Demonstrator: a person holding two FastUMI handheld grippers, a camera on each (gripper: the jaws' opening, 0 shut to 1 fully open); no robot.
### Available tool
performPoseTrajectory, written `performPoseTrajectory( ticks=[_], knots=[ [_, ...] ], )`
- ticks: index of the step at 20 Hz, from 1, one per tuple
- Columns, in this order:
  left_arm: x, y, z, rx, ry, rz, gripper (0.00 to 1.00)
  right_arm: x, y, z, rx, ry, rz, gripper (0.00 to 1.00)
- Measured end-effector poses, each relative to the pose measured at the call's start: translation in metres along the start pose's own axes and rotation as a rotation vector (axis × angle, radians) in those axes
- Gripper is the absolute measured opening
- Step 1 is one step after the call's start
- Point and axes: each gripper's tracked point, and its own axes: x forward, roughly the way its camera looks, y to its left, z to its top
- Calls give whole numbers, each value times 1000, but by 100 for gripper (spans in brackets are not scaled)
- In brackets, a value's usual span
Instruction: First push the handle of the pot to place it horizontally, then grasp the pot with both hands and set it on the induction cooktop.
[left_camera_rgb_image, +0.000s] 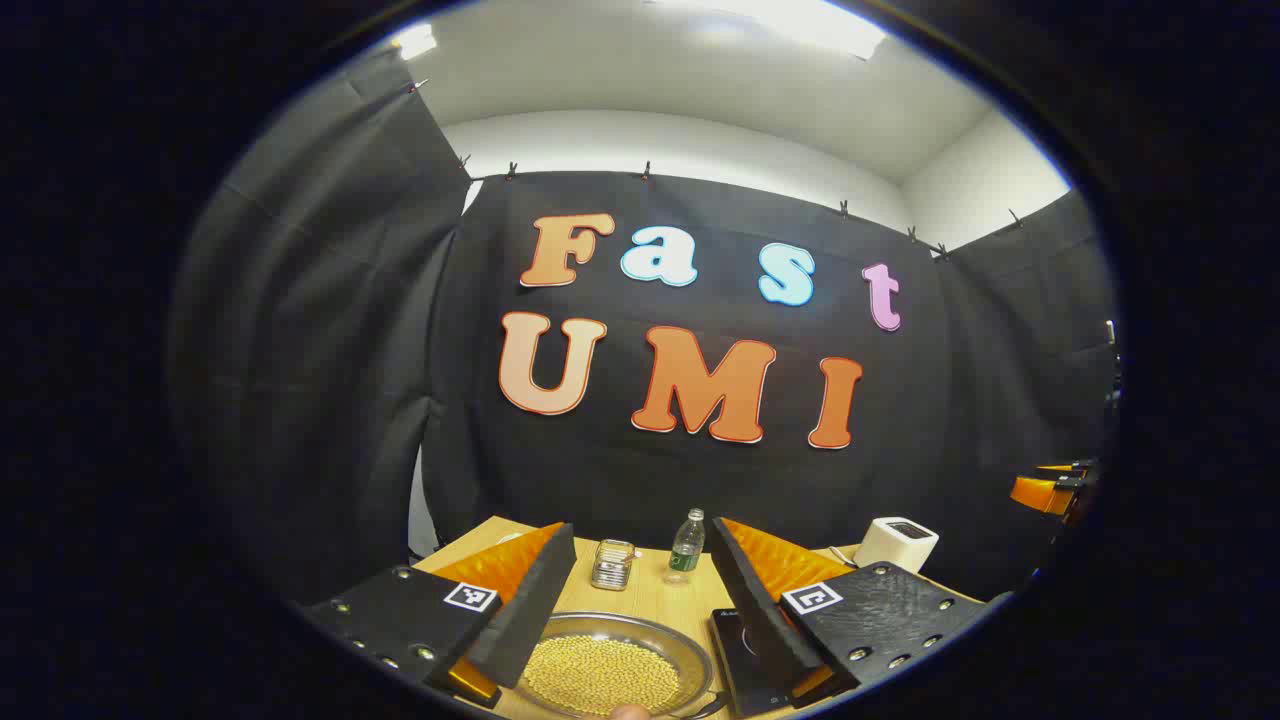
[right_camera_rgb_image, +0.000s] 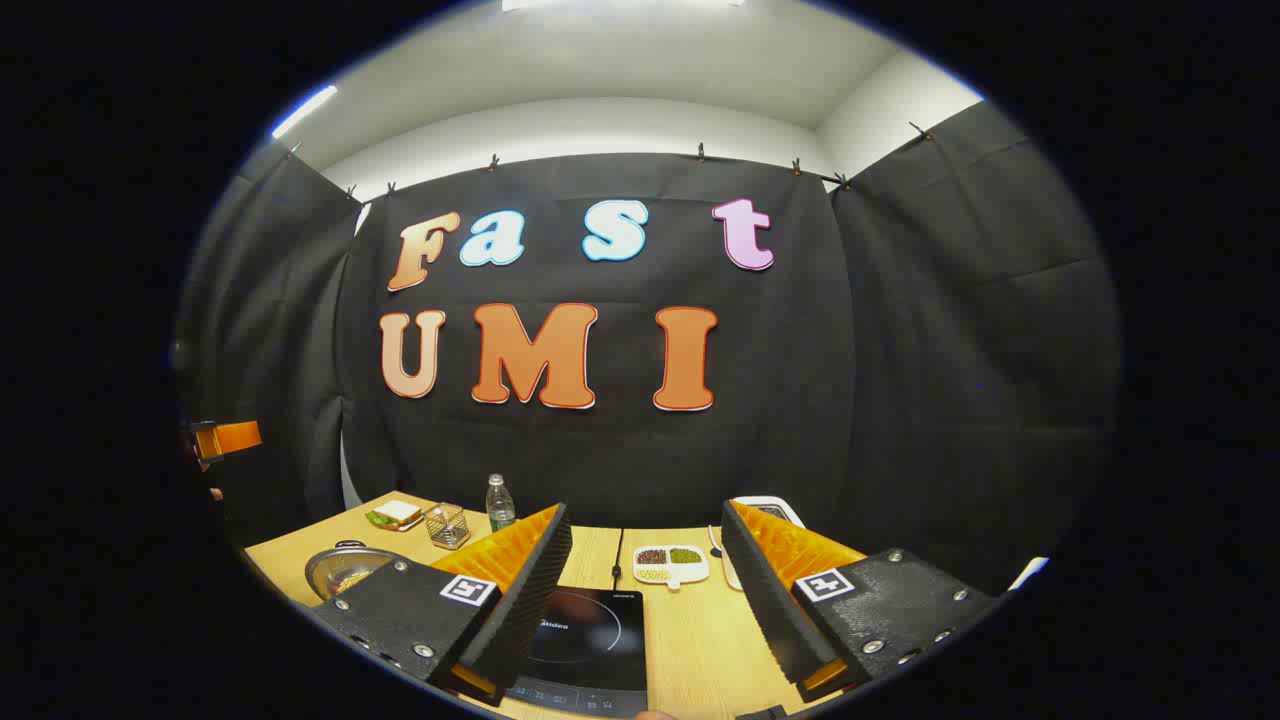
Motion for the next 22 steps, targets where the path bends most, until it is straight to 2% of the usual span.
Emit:
performPoseTrajectory(
  ticks=[3, 4, 5, 6, 7, 8, 10, 11, 12, 13, 16, 17, 18, 22],
  knots=[
    [3, -8, 1, 10, -5, 0, 88, 1, -11, 1, 4, -6, -14, 93],
    [5, -11, 1, 10, -5, -4, 88, 1, -11, 0, 9, -5, -18, 98],
    [6, -14, 1, 8, -5, -7, 88, 1, -10, -1, 14, -4, -19, 98],
    [7, -16, 0, 7, -3, -7, 88, 1, -10, -2, 19, -2, -18, 94],
    [6, -17, 0, 10, -3, -6, 88, 0, -13, -2, 23, 1, -17, 98],
    [7, -18, 0, 14, -5, -4, 88, 1, -16, -4, 25, 3, -17, 93],
    [5, -22, 2, 11, -9, -15, 88, 1, -17, -6, 24, 7, -20, 97],
    [5, -25, 1, 5, -10, -25, 88, 1, -17, -6, 22, 8, -21, 94],
    [4, -27, 1, 3, -12, -28, 88, 2, -19, -6, 22, 9, -21, 98],
    [5, -24, 3, 9, -15, -21, 88, 2, -21, -7, 23, 11, -22, 93],
    [5, -25, 2, 20, -17, -12, 88, -1, -25, -10, 33, 18, -20, 94],
    [4, -26, 2, 19, -15, -18, 88, -1, -26, -10, 33, 18, -22, 97],
    [4, -26, 1, 21, -12, -22, 88, -1, -28, -9, 31, 16, -26, 93],
    [2, -28, 1, 45, -8, -38, 88, -3, -30, -7, 32, 11, -28, 94]
  ],
)
